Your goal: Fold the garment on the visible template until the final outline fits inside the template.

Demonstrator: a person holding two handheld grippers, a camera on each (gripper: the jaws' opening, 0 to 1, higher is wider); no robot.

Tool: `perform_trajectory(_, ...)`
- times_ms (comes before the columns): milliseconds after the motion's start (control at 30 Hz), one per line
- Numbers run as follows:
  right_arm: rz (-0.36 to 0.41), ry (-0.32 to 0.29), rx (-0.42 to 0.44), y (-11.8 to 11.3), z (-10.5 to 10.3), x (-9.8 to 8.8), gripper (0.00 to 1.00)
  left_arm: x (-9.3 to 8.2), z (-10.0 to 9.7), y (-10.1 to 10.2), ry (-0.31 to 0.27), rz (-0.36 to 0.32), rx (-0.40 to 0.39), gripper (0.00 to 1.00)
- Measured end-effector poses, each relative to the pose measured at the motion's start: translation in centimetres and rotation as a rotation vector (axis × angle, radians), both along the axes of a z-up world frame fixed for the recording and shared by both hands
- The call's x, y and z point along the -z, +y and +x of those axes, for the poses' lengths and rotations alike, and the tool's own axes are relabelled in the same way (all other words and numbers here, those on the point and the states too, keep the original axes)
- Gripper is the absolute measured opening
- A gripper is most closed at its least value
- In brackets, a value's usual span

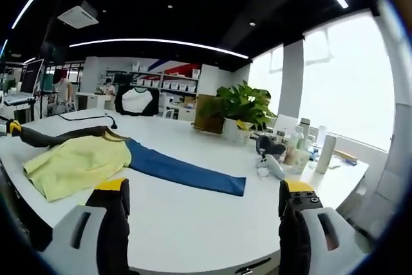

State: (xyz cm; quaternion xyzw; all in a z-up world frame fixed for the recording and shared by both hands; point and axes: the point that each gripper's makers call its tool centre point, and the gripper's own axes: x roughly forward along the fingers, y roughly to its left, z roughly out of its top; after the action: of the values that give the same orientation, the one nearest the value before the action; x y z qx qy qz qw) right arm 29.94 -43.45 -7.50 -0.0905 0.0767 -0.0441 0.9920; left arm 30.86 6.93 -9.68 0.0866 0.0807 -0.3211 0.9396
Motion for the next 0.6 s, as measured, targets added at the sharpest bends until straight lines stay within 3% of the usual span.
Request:
perform_trajectory(100,0.018,0.009,-0.006,-0.2,0.0,0.5,0.99,-2.3,1.3,1.9,-0.045,0.097,-0.048,0.03)
perform_trajectory(267,0.018,0.009,-0.002,-0.2,-0.1,0.3,0.99,-6.1,3.9,5.4,-0.080,0.189,-0.124,0.03)
perform_trajectory(333,0.017,0.009,-0.002,-0.1,-0.1,0.2,0.99,-7.0,5.0,6.5,-0.075,0.243,-0.143,0.03)
perform_trajectory(600,0.013,0.017,-0.019,0.1,-0.1,0.2,0.99,-8.8,8.4,8.9,-0.051,0.337,-0.190,0.03)
